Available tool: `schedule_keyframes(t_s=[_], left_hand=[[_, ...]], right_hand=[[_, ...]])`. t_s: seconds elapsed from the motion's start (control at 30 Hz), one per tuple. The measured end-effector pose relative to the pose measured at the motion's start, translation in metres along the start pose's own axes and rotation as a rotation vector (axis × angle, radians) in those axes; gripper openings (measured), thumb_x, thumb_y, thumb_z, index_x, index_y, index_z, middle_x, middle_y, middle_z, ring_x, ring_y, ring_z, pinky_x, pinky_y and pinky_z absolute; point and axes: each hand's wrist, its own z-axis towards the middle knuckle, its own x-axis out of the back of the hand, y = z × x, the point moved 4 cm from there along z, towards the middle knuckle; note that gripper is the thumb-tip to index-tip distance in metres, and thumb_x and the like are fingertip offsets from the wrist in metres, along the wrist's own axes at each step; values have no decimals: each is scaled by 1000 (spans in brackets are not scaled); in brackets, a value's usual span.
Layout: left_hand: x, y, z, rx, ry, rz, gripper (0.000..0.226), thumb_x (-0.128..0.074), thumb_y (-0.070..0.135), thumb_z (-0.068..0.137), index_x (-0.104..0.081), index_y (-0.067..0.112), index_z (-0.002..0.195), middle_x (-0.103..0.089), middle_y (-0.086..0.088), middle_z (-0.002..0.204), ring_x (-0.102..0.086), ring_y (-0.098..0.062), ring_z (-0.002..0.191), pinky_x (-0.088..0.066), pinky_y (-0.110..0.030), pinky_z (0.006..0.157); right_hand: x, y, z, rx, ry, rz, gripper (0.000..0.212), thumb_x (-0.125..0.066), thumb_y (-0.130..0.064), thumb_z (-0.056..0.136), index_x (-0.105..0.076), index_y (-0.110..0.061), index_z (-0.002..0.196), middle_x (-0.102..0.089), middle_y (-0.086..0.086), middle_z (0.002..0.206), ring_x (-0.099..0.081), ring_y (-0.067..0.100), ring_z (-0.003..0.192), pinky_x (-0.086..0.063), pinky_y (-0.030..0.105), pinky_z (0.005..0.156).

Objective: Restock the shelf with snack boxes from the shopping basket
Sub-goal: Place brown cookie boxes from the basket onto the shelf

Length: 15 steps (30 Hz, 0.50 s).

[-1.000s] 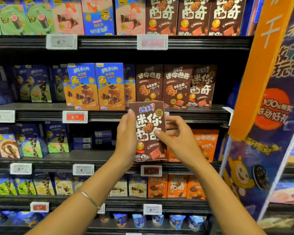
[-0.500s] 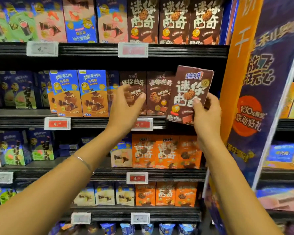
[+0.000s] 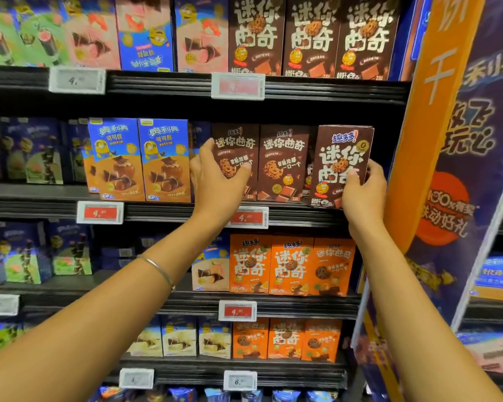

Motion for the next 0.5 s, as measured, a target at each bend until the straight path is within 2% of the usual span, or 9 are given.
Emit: schedule_keyframes(t_s=[0.07, 0.17, 0.33, 0.43, 0.5], left_hand=[[-2, 0, 1, -4, 9, 9, 81, -74, 37, 96, -27, 23, 162, -31, -9, 158, -37, -25, 145, -42, -39, 116], [-4, -1, 3, 7, 19, 18, 82, -73, 36, 96, -26, 22, 161, -28, -11, 159, -32, -28, 149, -37, -48, 121], [-9, -4, 6, 41, 22, 31, 86, -74, 36, 94, -23, 22, 162, -27, -12, 158, -29, -31, 149, -35, -49, 120], [-10, -5, 8, 51, 24, 29, 87, -75, 37, 94, -23, 22, 162, -27, -13, 159, -29, -31, 149, -34, -47, 120], [-10, -6, 9, 64, 29, 19, 89, -76, 36, 93, -22, 21, 162, -26, -13, 160, -29, -31, 149, -34, -50, 121]], right_hand=[[-3, -2, 2, 26, 7, -50, 37, -47, -29, 105, -46, -23, 141, -50, 0, 129, -57, 20, 119, -54, 47, 99], [-6, -2, 4, 26, 4, -83, 37, -46, -29, 105, -45, -22, 141, -46, -4, 123, -54, 18, 119, -51, 47, 102], [-10, 1, 6, -7, -79, -77, 41, -44, -26, 105, -40, -25, 146, -54, -2, 131, -58, 18, 117, -54, 46, 99], [-15, 1, 8, -4, -170, -71, 45, -48, -20, 101, -39, -29, 145, -59, -13, 117, -61, 11, 109, -55, 38, 92], [-18, 1, 10, -14, -205, -28, 45, -51, -22, 101, -39, -29, 144, -60, -14, 116, -62, 5, 105, -55, 31, 86]])
